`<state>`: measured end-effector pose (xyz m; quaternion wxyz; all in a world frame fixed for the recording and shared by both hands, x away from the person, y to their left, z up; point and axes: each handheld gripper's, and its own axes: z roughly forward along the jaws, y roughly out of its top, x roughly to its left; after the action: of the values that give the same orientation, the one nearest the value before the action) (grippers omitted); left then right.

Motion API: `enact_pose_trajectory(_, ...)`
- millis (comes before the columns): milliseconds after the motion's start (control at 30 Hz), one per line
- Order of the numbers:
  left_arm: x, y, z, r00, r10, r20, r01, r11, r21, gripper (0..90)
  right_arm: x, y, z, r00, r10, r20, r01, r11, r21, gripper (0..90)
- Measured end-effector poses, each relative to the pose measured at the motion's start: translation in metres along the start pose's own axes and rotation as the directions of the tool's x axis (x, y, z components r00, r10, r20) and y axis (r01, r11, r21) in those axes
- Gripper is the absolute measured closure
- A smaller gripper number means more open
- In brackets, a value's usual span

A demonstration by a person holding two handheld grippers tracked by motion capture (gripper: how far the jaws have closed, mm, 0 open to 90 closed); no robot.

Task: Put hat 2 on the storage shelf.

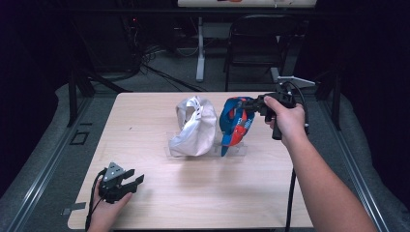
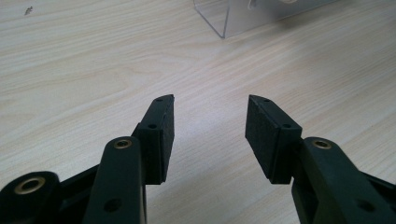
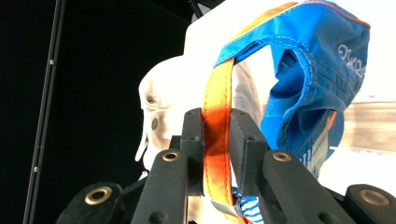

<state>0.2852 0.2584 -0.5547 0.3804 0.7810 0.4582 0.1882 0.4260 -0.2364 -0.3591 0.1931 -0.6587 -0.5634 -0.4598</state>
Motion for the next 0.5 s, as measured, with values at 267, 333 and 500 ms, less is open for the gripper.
enact_pose_trajectory(267,-0.001,0.000,0.001,1.0000,-0.004,-0.001,0.004,1.0000,-0.007,52.4,-0.008,-0.003,-0.004,0.9989,-0.008,0.046,0.008,1.000,-0.006,74.1)
enact_pose_trajectory(333,-0.001,0.000,0.002,1.0000,-0.003,0.000,0.003,1.0000,-0.007,52.4,-0.009,-0.004,-0.006,0.9985,-0.009,0.054,0.009,1.000,-0.009,72.3)
enact_pose_trajectory(500,-0.002,0.001,0.003,1.0000,0.003,0.004,-0.003,1.0000,-0.005,52.2,-0.013,-0.007,-0.009,0.9954,-0.025,0.093,0.026,1.000,-0.014,66.6)
